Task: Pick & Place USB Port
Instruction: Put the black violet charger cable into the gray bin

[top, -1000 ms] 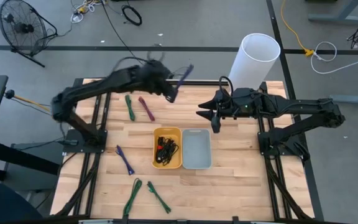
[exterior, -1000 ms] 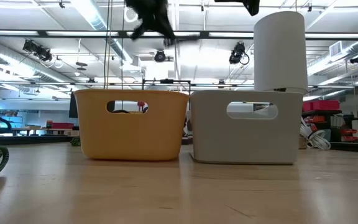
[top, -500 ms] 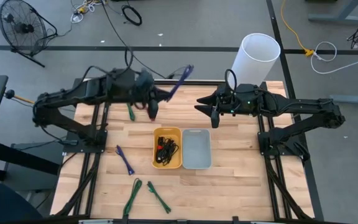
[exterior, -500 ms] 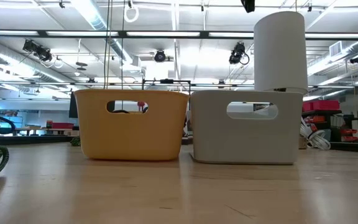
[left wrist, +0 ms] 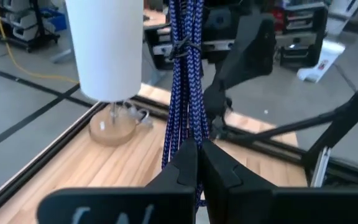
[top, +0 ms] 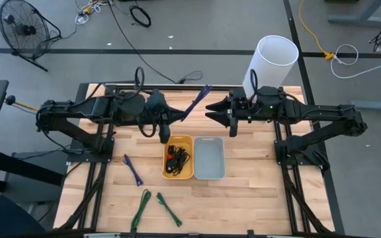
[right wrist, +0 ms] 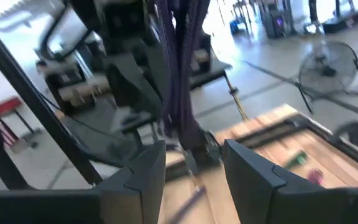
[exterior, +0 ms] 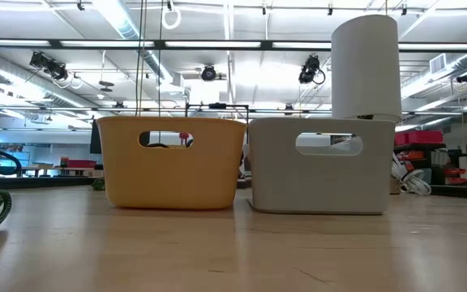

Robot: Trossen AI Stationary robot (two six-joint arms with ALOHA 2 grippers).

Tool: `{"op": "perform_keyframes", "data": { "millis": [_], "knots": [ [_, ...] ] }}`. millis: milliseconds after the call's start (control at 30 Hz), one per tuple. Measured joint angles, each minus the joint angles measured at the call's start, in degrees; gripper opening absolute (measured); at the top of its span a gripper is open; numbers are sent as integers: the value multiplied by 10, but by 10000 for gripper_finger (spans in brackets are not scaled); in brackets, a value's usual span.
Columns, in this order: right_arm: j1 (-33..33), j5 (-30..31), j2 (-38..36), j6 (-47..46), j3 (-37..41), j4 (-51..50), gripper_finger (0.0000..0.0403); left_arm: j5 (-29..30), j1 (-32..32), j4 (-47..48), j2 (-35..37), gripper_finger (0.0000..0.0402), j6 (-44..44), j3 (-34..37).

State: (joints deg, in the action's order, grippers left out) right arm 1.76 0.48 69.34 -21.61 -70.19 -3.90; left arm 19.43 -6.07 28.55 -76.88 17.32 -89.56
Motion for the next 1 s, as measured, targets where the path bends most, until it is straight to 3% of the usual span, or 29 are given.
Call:
{"op": "perform_keyframes", "data": {
  "millis": [567, 700, 833, 1000],
  "knots": [
    [-1, -1, 21, 8, 0, 134, 167, -43, -7, -58, -45, 5, -1, 0],
    [-1, -1, 26, 12, 0, 142, 124, -43, -7, -59, -49, 5, 0, 0],
    [-1, -1, 26, 25, 0, 139, 30, -42, -7, -57, -50, 5, 0, 0],
    [-1, 0, 26, 26, 0, 131, 26, -36, -6, -58, -50, 35, 0, 0]
  ]
}}
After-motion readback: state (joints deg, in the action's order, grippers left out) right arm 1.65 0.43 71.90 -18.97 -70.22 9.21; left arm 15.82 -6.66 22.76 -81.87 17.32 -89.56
